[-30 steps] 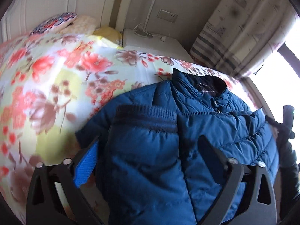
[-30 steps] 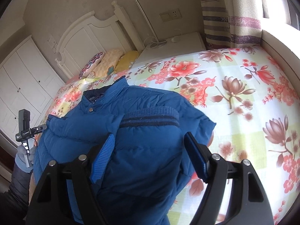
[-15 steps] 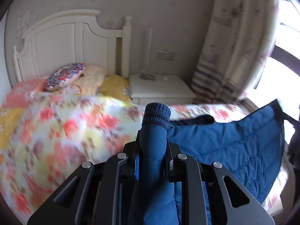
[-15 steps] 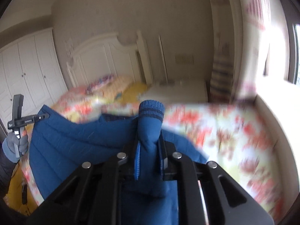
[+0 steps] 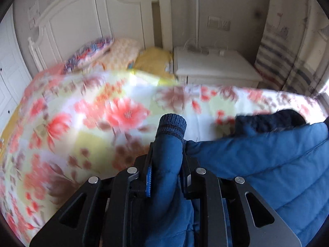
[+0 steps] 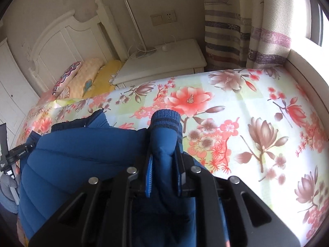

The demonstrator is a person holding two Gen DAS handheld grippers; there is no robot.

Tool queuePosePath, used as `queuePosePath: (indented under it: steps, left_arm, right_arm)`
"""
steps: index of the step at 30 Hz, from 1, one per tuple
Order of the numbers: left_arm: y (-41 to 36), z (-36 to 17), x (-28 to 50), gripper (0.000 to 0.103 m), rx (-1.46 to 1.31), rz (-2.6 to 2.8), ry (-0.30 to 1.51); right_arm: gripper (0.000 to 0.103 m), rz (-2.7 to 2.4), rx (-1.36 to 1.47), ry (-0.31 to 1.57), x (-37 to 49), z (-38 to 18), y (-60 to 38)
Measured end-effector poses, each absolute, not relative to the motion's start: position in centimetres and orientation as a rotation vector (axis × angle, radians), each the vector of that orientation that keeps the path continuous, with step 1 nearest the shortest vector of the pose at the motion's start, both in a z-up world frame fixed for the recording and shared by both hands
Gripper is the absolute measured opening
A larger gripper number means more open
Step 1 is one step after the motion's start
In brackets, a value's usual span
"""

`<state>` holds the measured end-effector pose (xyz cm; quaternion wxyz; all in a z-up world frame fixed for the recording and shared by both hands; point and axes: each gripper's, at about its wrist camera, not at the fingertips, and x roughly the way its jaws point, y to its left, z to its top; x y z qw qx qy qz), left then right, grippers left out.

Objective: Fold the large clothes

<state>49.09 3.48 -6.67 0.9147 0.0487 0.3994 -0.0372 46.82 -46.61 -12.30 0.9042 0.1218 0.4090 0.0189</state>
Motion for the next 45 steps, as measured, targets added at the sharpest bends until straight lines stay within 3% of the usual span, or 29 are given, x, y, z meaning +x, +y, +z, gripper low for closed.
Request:
queuePosePath:
  steps: [3, 7, 9, 11, 12, 13, 14, 15, 17, 21, 25, 29, 45]
  left_arm:
    - [3.7, -5.7, 49.9, 0.022, 0.087, -0.081, 0.832]
    - [2.3, -10.1, 51.3, 0.028, 0.155, -0.072, 0.972]
    - [2.3, -9.7, 50.8, 0.031, 0.151, -0.057, 0.949]
    - [2.7, -8.5, 50.2, 0.058, 0.148, -0.04, 0.922]
    - [2.9, -7.4, 49.6, 0.064, 0.145, -0.03, 0.879]
    - [2.8, -6.1, 48.7, 0.077, 0.148, -0.005, 0.813]
    - [2.5, -4.2, 47.5, 0.094, 0.143, 0.023, 0.713]
    - [2.0, -2.7, 46.5, 0.096, 0.12, 0.026, 0.628]
    - [-0.4, -0.4, 45.6, 0.097, 0.086, -0.041, 0.581]
    - [-7.5, -1.4, 47.3, 0.099, 0.231, -0.08, 0.707]
    - [-10.2, -6.3, 49.2, 0.099, 0.317, -0.055, 0.837]
    - [-9.6, -10.1, 49.8, 0.099, 0.288, -0.057, 0.899]
    - [-9.5, -11.2, 49.5, 0.099, 0.265, -0.045, 0.834]
  right_arm:
    - [0.016, 0.058, 0.262, 0.789, 46.2, -10.0, -46.7]
    - [0.017, 0.054, 0.266, 0.796, 47.0, -9.9, -46.9]
    - [0.03, 0.021, 0.227, 0.886, 47.9, -12.6, -46.4]
    - [0.048, -0.009, 0.261, 0.895, 47.8, -13.3, -46.7]
    - [0.054, -0.029, 0.253, 0.9, 47.6, -12.9, -46.7]
    - [0.059, -0.034, 0.235, 0.899, 47.3, -12.2, -46.6]
    - [0.059, -0.04, 0.21, 0.878, 46.9, -11.1, -46.4]
    - [0.059, -0.053, 0.179, 0.831, 46.1, -9.6, -46.1]
    - [0.06, -0.025, 0.146, 0.761, 45.2, -7.2, -44.8]
    - [0.063, 0.133, 0.03, 0.707, 45.8, -4.2, -37.6]
    - [0.063, 0.16, -0.182, 0.819, 48.8, -7.0, -30.1]
    - [0.066, 0.152, -0.169, 0.934, 50.7, -11.3, -29.5]
    - [0.074, 0.132, -0.165, 0.904, 50.8, -14.1, -29.2]
